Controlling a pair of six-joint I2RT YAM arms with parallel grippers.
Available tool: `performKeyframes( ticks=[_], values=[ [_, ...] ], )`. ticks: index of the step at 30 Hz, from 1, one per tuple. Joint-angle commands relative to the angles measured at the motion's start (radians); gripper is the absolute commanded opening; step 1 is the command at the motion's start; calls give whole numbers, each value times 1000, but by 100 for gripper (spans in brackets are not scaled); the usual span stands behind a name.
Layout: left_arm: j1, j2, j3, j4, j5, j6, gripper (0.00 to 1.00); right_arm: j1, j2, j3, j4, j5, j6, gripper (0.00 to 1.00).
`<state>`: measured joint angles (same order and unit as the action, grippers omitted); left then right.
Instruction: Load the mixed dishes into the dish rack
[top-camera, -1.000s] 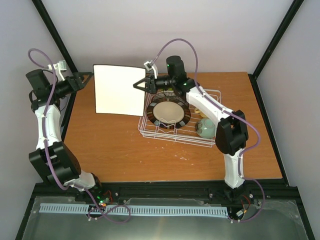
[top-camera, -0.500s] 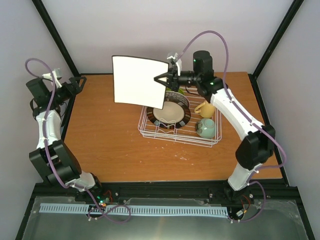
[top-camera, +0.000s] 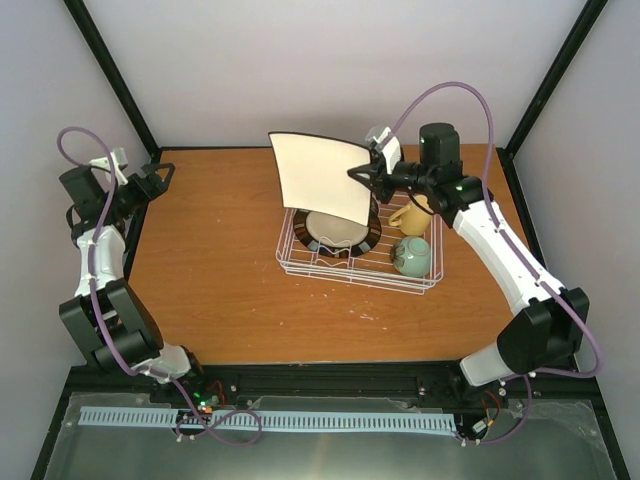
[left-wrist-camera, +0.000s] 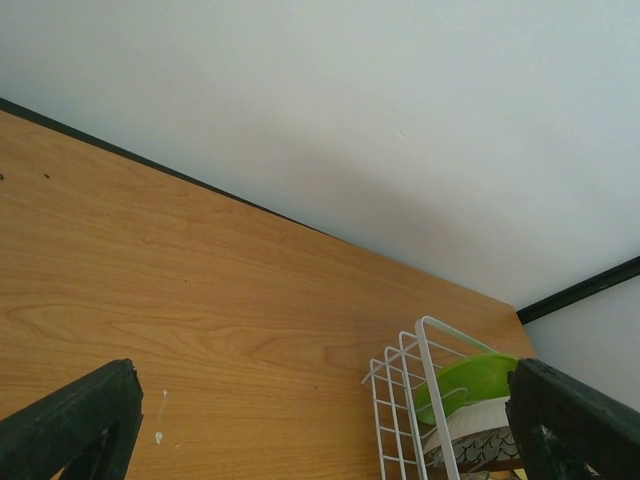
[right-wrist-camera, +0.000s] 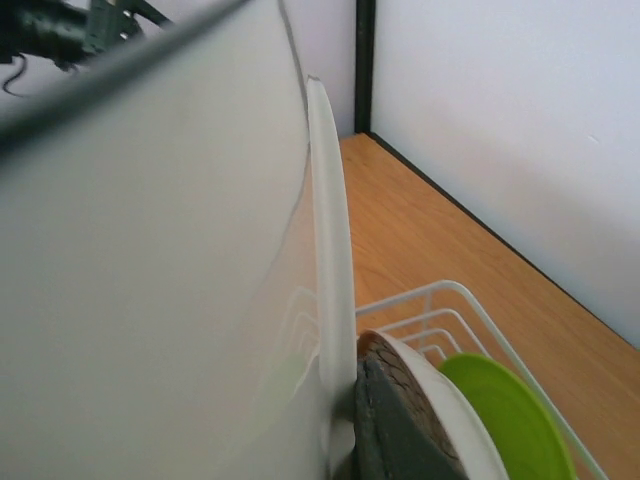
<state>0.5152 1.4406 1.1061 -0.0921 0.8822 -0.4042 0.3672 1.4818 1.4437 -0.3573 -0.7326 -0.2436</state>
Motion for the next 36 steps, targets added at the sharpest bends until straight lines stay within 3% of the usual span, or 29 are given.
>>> performKeyframes(
  ticks=[1,18,36],
  values=[
    [6,-26,-14,35,-6,31,100,-13,-84,-9,112,14,-75,3],
    [6,-37,-73,64,28,14,100,-47,-248,-289,246,-4,-6,3],
    [6,-51,-142,93,45,16,100,-48,-189,-401,393,-88,29,3]
  ],
)
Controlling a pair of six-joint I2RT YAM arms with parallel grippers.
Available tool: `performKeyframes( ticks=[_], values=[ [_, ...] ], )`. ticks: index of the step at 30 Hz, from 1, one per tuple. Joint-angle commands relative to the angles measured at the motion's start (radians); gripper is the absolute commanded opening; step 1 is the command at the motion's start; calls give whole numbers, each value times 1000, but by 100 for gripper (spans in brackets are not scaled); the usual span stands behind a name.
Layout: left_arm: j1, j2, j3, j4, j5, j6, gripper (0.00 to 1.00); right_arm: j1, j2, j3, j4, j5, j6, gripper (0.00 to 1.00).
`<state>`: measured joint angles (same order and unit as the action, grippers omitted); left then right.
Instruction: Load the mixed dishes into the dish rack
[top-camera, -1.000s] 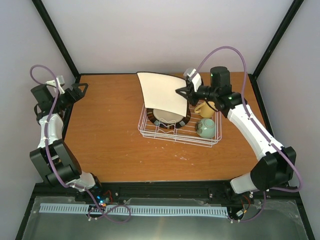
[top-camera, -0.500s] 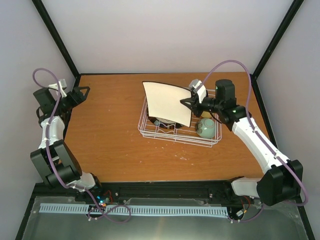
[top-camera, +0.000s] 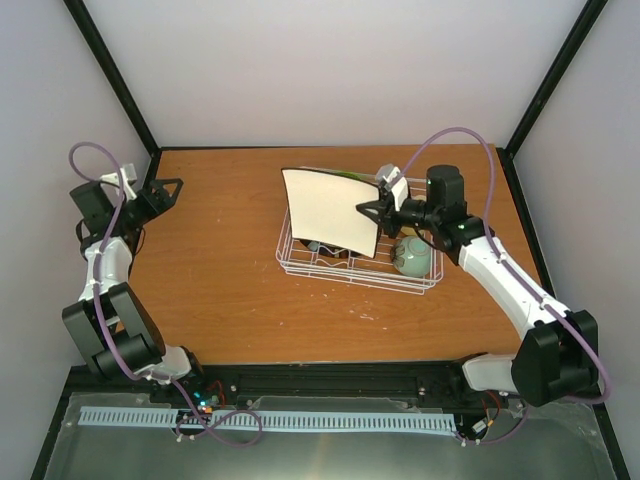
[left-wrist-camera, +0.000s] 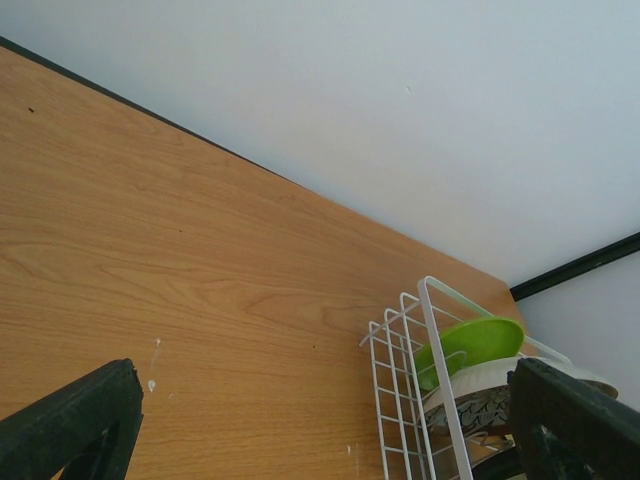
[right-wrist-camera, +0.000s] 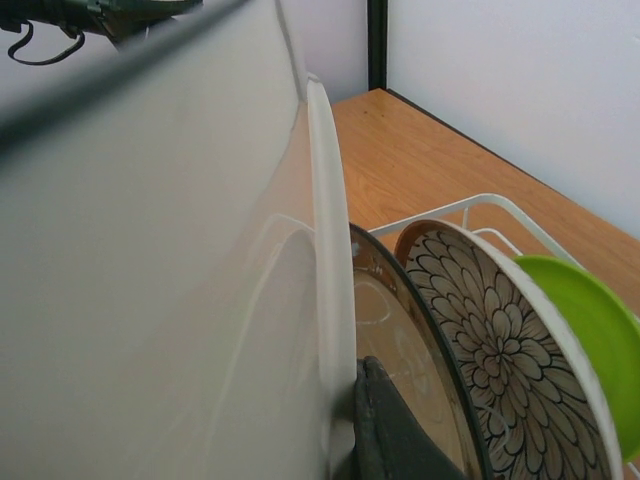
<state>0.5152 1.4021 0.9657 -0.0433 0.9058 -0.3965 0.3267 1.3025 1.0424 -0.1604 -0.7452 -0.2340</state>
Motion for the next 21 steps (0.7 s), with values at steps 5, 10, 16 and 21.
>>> performKeyframes(
  ticks=[5,10,16,21],
  values=[
    [6,-13,-22,66,31,-1,99,-7,-8,-54,232,-78,25,3],
    [6,-13,-33,83,38,-8,99,-7,2,-93,282,-72,37,3],
    [6,-1,-29,92,42,-10,99,-8,38,-111,325,-72,43,3],
    [6,12,-28,95,42,-8,99,-8,76,-112,328,-79,28,3]
  ],
)
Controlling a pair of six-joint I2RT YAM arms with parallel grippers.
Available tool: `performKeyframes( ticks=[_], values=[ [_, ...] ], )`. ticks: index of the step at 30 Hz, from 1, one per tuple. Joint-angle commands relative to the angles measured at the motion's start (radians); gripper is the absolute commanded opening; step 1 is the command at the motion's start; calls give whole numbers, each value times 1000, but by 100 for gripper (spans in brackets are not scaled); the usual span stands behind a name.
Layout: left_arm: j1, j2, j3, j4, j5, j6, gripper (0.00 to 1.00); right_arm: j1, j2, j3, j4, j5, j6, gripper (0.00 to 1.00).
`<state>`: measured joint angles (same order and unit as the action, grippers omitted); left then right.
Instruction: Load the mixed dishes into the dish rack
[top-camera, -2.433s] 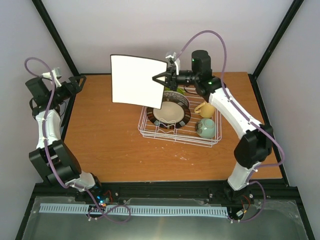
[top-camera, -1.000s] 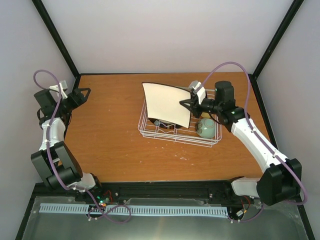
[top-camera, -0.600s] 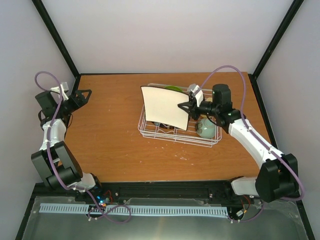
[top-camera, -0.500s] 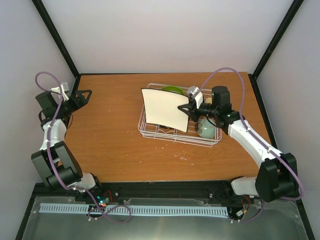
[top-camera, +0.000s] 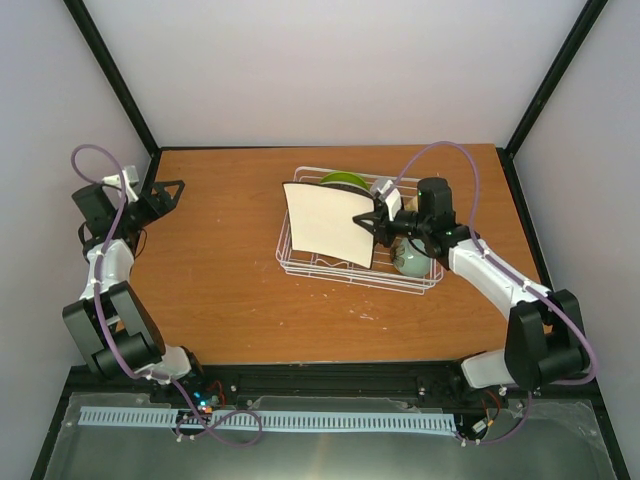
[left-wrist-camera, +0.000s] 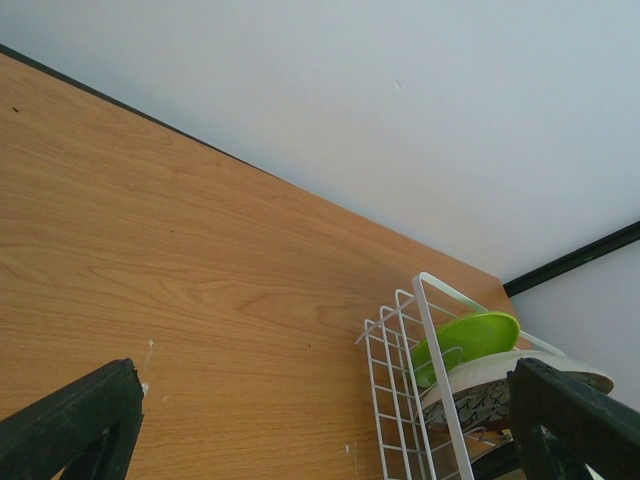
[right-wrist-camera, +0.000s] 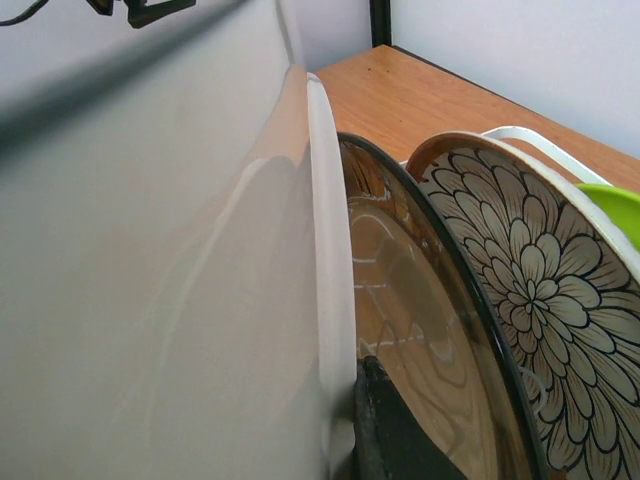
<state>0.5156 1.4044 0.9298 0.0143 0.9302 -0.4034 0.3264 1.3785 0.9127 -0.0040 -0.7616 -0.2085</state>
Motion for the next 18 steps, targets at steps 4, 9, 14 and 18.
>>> performKeyframes(
  ticks=[4,9,14,18],
  values=[
    [6,23,12,40,19,0,99,-8,25,10,174,-72,-4,3],
    [6,31,11,47,22,-1,99,-7,44,-9,188,-66,-8,3],
    [6,33,9,39,19,4,99,-6,64,-13,186,-88,-3,3],
    [6,32,8,41,17,5,99,-6,55,-54,190,-88,4,3]
  ],
)
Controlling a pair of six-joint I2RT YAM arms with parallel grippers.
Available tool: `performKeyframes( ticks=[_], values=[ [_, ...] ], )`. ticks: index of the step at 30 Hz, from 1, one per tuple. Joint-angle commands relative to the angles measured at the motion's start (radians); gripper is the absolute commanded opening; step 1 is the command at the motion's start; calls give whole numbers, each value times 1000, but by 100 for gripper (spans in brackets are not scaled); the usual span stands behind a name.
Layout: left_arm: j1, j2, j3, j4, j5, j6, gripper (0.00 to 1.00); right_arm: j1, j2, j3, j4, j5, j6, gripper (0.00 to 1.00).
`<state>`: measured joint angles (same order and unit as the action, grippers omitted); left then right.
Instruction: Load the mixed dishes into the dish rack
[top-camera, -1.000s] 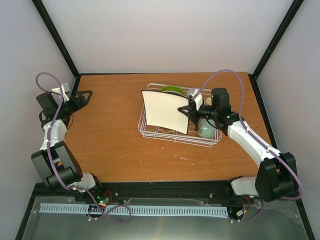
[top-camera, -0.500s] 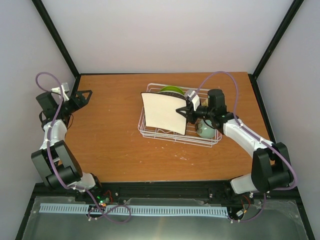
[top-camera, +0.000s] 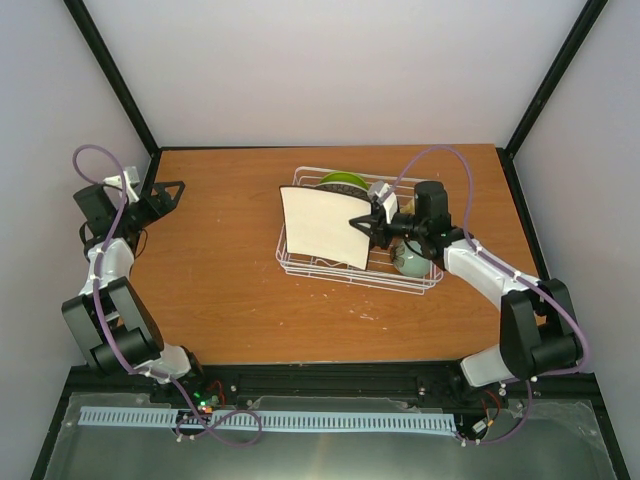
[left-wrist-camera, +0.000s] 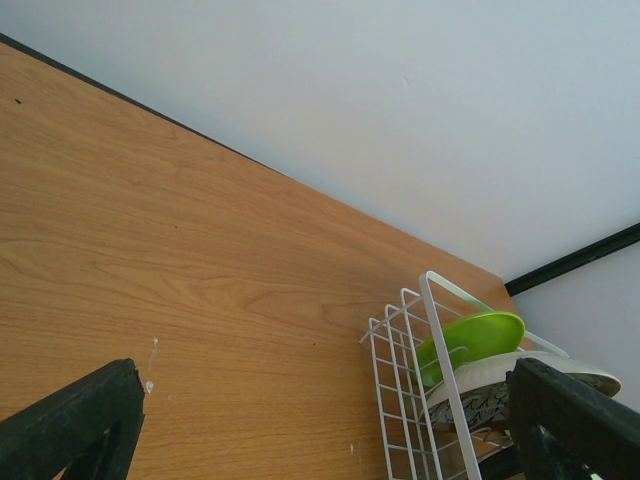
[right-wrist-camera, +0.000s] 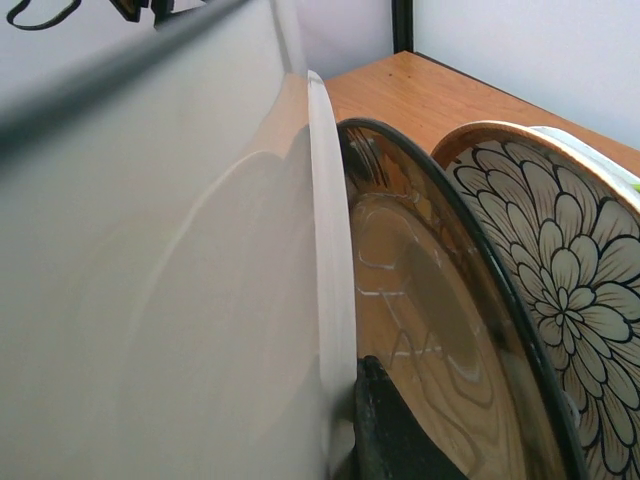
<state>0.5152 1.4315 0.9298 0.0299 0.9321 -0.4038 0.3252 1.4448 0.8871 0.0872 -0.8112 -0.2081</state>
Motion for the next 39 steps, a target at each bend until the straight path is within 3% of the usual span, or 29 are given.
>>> performKeyframes(
  ticks=[1,24,31,39],
  values=[
    [6,4,8,27,16,6,99,-6,-18,-40,98,-38,1,3],
    [6,0,-6,54,17,-7,98,-5,-89,-193,54,184,-26,3],
    [6,-8,-9,55,17,-7,98,-5,-75,-159,38,186,-47,3],
    [6,-8,-13,74,35,-20,98,-4,44,-107,42,138,-97,3]
  ],
)
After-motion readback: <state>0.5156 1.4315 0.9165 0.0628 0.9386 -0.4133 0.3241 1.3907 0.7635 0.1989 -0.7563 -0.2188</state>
